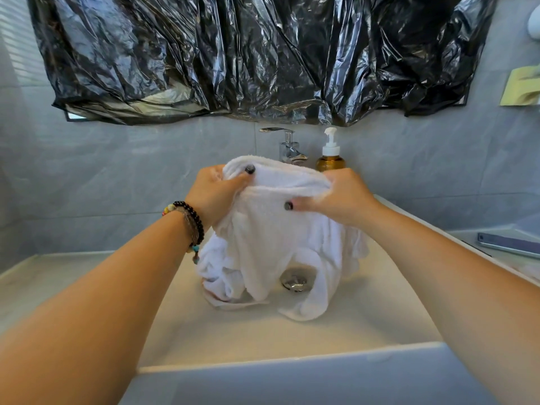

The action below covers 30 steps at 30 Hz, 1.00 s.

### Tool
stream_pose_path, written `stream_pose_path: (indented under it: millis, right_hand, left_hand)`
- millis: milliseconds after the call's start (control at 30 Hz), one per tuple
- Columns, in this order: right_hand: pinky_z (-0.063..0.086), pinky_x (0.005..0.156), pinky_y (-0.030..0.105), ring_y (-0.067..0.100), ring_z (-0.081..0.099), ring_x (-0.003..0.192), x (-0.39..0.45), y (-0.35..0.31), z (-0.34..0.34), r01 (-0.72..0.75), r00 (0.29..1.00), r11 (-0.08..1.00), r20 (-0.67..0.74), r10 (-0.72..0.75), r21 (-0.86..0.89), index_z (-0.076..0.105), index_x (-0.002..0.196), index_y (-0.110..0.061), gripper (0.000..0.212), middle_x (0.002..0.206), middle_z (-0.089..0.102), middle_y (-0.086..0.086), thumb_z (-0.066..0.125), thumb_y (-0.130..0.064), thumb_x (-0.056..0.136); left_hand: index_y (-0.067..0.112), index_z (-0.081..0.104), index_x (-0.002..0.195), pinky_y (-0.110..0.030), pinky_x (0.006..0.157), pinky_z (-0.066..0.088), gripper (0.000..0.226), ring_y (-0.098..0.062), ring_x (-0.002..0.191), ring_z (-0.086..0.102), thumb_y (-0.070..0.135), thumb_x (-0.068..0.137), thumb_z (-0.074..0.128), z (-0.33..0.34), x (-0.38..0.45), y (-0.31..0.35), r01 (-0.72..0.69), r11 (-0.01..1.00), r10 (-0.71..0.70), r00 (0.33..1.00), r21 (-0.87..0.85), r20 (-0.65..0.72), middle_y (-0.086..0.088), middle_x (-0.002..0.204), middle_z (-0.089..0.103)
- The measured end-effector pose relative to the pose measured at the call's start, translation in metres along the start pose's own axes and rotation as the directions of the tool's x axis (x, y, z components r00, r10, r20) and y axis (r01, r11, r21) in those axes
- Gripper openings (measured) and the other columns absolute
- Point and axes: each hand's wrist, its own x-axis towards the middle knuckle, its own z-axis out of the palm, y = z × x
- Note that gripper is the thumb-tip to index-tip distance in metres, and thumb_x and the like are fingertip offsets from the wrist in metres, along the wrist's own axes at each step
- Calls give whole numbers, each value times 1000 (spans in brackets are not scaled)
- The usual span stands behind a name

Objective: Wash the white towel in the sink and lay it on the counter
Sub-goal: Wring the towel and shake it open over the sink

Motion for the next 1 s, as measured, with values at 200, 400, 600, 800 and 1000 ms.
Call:
stream_pose_path:
  millis: [200, 400, 600, 800, 1000]
  right_hand:
    - [44, 67, 24, 16, 54, 77, -3, 5, 22, -138, 875, 987, 457, 163, -86, 61, 96, -15, 37, 86, 59, -2, 85, -30, 72]
    - [43, 63, 28, 20, 54, 71, -2, 20, 27, -88, 930, 987, 344, 129, -131, 57, 69, -23, 21, 74, 60, 0, 67, -20, 87]
    - [33, 53, 28, 13, 45, 55, 4, 7, 28, 30, 998, 986, 64, -20, -162, 50, 57, -23, 34, 55, 49, -7, 64, -30, 87]
    - [33, 59, 28, 13, 39, 60, -5, -7, 21, -24, 999, 955, 32, 16, 297, 52, 60, 2, 24, 59, 43, 1, 62, -5, 81]
    - [43, 67, 29, 12, 53, 70, 0, -2, 22, -147, 988, 939, 91, 124, 312, 58, 76, -18, 16, 73, 56, -5, 74, -19, 77]
  left_hand:
    - [12, 60, 83, -37, 68, 50, 25, -22, 72, 58, 32, 97, 58, -1, 6, -5, -56, 998, 49, 984, -35, -169, -9, 78, 60]
    - [9, 63, 93, -41, 70, 51, 27, -23, 75, 57, 35, 96, 57, -10, 14, -13, -47, 999, 50, 965, 17, -259, -8, 82, 61]
    - [8, 65, 91, -30, 64, 46, 22, -21, 72, 57, 28, 84, 70, -14, 9, -14, -12, 970, 34, 996, 242, -87, -6, 81, 63]
    - [21, 55, 133, -36, 99, 50, 83, -20, 112, 63, 42, 55, 75, 1, -8, -1, -8, 982, -77, 897, 189, 435, -4, 125, 65]
    - [21, 67, 107, -26, 85, 55, 48, -14, 97, 69, 35, 64, 82, 11, -18, 0, 34, 979, -165, 715, 202, 679, 5, 102, 74]
